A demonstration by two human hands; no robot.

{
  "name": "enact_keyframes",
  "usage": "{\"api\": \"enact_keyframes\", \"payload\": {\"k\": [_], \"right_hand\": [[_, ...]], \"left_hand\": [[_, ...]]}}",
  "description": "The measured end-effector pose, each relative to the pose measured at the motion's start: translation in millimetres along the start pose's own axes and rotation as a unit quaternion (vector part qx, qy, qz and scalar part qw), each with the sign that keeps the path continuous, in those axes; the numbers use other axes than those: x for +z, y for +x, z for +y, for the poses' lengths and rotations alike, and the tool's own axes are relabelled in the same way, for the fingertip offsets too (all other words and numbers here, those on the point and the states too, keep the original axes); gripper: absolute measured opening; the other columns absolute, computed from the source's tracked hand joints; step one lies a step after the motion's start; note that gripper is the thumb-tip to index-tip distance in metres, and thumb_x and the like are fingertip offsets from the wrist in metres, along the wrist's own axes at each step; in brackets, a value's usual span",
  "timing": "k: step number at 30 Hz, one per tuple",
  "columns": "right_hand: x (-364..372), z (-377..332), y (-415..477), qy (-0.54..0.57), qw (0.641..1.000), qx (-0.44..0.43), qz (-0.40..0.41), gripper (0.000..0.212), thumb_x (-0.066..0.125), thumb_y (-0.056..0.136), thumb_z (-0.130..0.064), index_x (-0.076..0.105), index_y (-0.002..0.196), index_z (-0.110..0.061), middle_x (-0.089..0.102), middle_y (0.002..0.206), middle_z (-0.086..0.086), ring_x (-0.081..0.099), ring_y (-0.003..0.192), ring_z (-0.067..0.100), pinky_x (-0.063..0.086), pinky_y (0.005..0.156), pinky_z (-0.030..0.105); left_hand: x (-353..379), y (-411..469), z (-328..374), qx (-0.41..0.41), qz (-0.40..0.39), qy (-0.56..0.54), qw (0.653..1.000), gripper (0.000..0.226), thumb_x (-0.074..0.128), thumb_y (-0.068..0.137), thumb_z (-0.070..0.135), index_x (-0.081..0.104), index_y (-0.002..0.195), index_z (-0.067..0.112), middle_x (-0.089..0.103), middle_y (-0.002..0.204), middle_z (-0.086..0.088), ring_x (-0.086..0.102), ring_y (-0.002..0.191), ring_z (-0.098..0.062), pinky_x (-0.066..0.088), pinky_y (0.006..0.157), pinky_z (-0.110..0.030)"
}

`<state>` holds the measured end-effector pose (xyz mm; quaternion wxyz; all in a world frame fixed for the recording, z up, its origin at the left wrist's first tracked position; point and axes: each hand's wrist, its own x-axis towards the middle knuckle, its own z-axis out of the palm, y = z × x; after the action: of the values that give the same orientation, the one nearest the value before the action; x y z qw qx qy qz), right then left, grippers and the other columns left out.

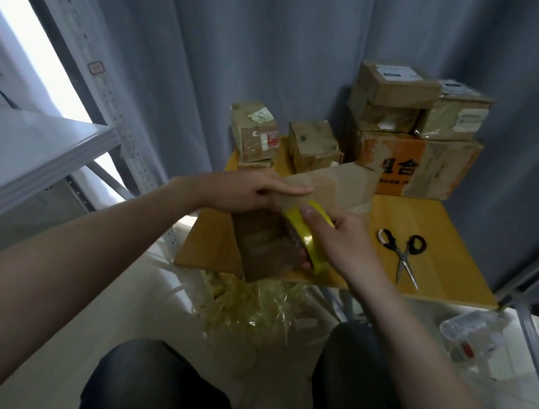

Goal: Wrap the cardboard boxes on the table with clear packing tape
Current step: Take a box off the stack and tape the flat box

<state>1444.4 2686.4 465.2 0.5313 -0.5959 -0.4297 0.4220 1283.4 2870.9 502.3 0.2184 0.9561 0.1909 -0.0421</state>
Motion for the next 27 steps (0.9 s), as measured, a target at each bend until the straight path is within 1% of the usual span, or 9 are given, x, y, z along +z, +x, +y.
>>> {"api": "enact_keyframes", "payload": {"k": [3, 6, 10, 13, 15, 17, 19, 24, 27], "right_hand": [[-12.3, -10.6, 4.4, 0.027, 0.997, -0.07, -0.02, 0.017, 0.061, 0.102, -0.022, 0.072, 0.103, -0.009, 0.073, 0.069, 0.004, 0.068, 0.055, 0.01, 0.052, 0.052, 0.02], [-6.0, 2.5, 18.8, -0.018, 0.994, -0.106, -0.022, 0.008, 0.064, 0.101, -0.024, 0.072, 0.103, -0.023, 0.077, 0.082, 0.005, 0.072, 0.07, 0.015, 0.057, 0.066, 0.027], [2.3, 35.0, 52.2, -0.067, 0.988, -0.136, 0.025, 0.004, 0.066, 0.1, -0.037, 0.067, 0.099, -0.034, 0.071, 0.09, -0.008, 0.065, 0.081, 0.004, 0.049, 0.07, 0.02], [4.8, 48.9, 69.9, -0.075, 0.99, -0.115, 0.041, 0.009, 0.067, 0.098, -0.041, 0.067, 0.097, -0.032, 0.07, 0.088, -0.011, 0.063, 0.079, 0.0, 0.046, 0.068, 0.02], [4.6, 53.3, 77.2, -0.064, 0.991, -0.108, 0.034, 0.01, 0.07, 0.097, -0.038, 0.068, 0.093, -0.029, 0.072, 0.084, -0.01, 0.063, 0.075, -0.001, 0.047, 0.067, 0.02], [3.1, 56.2, 80.4, -0.053, 0.992, -0.108, 0.033, 0.014, 0.071, 0.096, -0.039, 0.07, 0.092, -0.025, 0.074, 0.084, -0.006, 0.066, 0.075, 0.004, 0.05, 0.068, 0.023], [2.2, 57.9, 81.1, -0.036, 0.993, -0.105, 0.03, 0.017, 0.071, 0.096, -0.04, 0.072, 0.095, -0.023, 0.077, 0.088, -0.002, 0.07, 0.081, 0.01, 0.053, 0.072, 0.026], [7.3, 56.0, 79.3, -0.048, 0.993, -0.099, 0.048, 0.017, 0.071, 0.095, -0.04, 0.072, 0.09, -0.023, 0.076, 0.084, -0.004, 0.068, 0.074, 0.006, 0.05, 0.066, 0.02], [10.9, 47.8, 77.4, -0.053, 0.993, -0.085, 0.055, 0.026, 0.073, 0.093, -0.043, 0.074, 0.085, -0.018, 0.076, 0.08, 0.003, 0.068, 0.071, 0.015, 0.051, 0.066, 0.031]], "left_hand": [[-7.6, 10.5, -13.9, -0.02, -0.038, -0.169, 0.985, 0.058, 0.056, 0.101, 0.038, 0.034, 0.147, 0.066, 0.037, 0.163, 0.011, 0.042, 0.145, -0.015, 0.041, 0.116, -0.041], [10.5, 22.3, -36.0, -0.096, 0.024, -0.244, 0.965, 0.062, 0.064, 0.102, 0.028, 0.038, 0.154, 0.051, 0.043, 0.159, 0.006, 0.047, 0.141, -0.018, 0.044, 0.115, -0.042], [32.2, 33.0, -51.7, -0.189, 0.1, -0.106, 0.971, 0.045, 0.061, 0.103, 0.034, 0.054, 0.147, 0.025, 0.06, 0.143, -0.005, 0.059, 0.125, -0.019, 0.05, 0.104, -0.037], [43.2, 25.2, -39.1, -0.227, 0.104, 0.041, 0.967, 0.06, 0.062, 0.102, 0.031, 0.043, 0.154, 0.009, 0.046, 0.155, -0.014, 0.047, 0.139, -0.028, 0.042, 0.111, -0.039], [58.6, 18.1, -23.9, -0.211, 0.042, 0.039, 0.976, 0.088, 0.068, 0.091, 0.055, 0.033, 0.158, 0.01, 0.029, 0.164, -0.013, 0.032, 0.149, -0.031, 0.034, 0.119, -0.044], [81.4, 14.0, -6.5, -0.198, -0.013, 0.046, 0.979, 0.132, 0.068, 0.07, 0.082, 0.007, 0.165, 0.014, 0.0, 0.172, -0.004, 0.003, 0.158, -0.026, 0.015, 0.128, -0.046], [108.5, 14.1, 2.3, -0.2, -0.004, 0.093, 0.975, 0.149, 0.067, 0.063, 0.089, -0.017, 0.163, 0.016, -0.023, 0.17, -0.001, -0.022, 0.156, -0.021, -0.001, 0.129, -0.049], [130.2, 19.9, 2.5, -0.212, 0.063, 0.158, 0.962, 0.137, 0.059, 0.076, 0.086, -0.016, 0.162, 0.011, -0.023, 0.17, -0.008, -0.025, 0.156, -0.027, -0.001, 0.127, -0.059], [131.2, 19.8, 2.7, -0.209, 0.067, 0.139, 0.966, 0.136, 0.061, 0.075, 0.086, -0.015, 0.162, 0.013, -0.025, 0.17, -0.005, -0.027, 0.155, -0.025, 0.003, 0.126, -0.061]]}}
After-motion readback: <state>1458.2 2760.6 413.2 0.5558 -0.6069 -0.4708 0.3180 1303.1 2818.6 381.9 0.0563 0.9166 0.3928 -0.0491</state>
